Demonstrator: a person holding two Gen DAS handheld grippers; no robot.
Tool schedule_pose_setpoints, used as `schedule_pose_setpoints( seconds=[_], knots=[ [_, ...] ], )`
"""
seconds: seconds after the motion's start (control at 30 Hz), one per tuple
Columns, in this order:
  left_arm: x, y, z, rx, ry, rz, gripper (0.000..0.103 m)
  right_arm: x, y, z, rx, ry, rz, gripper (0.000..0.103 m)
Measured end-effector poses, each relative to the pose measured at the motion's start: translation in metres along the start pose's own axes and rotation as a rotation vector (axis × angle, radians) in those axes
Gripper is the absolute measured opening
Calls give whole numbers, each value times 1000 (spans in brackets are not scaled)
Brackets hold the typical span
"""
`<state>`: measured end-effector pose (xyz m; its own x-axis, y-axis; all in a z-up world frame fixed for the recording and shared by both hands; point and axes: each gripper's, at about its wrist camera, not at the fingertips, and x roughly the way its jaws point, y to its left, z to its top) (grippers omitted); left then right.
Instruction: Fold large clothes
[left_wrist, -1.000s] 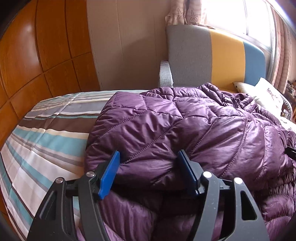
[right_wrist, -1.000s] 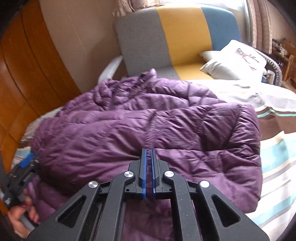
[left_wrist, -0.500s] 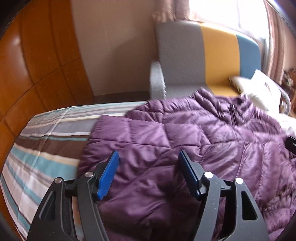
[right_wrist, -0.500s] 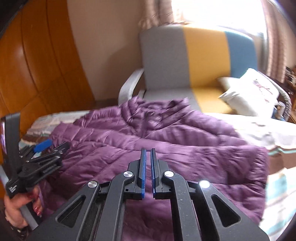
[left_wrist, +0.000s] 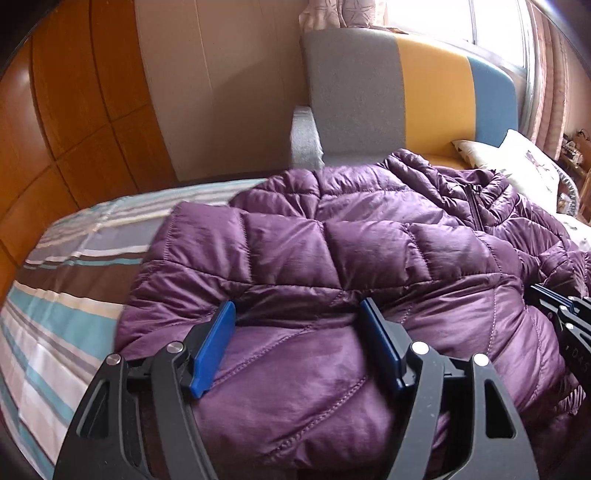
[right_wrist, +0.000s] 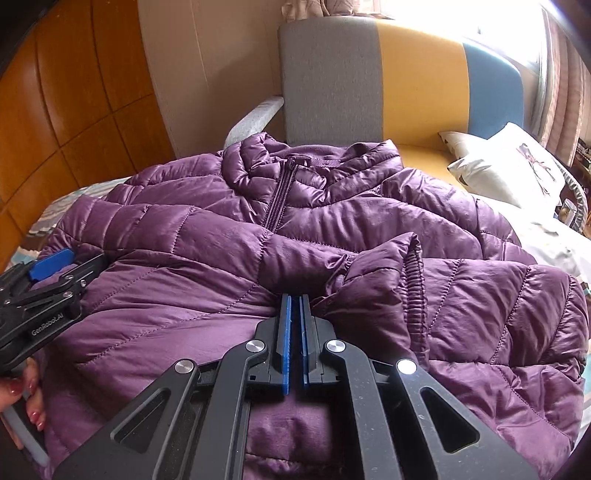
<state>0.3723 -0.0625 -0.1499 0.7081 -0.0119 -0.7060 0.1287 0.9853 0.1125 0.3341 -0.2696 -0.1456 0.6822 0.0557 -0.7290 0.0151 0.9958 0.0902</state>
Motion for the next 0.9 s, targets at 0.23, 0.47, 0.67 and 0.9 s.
schedule_pose_setpoints(
  seconds=[0.23,0.47,0.67,0.9],
  knots=[
    [-30,-9,7,-27,-21,-56,69,-4,0,1,-7,-10,-13,3],
    [-2,-38,15,38,20,-38,70,-3,2,0,-17,-12,-31,3],
    [21,-28,14,-27,59,-107,71,1,6,0,-27,-11,-44,3],
    [4,-26,9,-15,44,-92,71,-3,1,3,-8,-7,-9,3]
  ],
)
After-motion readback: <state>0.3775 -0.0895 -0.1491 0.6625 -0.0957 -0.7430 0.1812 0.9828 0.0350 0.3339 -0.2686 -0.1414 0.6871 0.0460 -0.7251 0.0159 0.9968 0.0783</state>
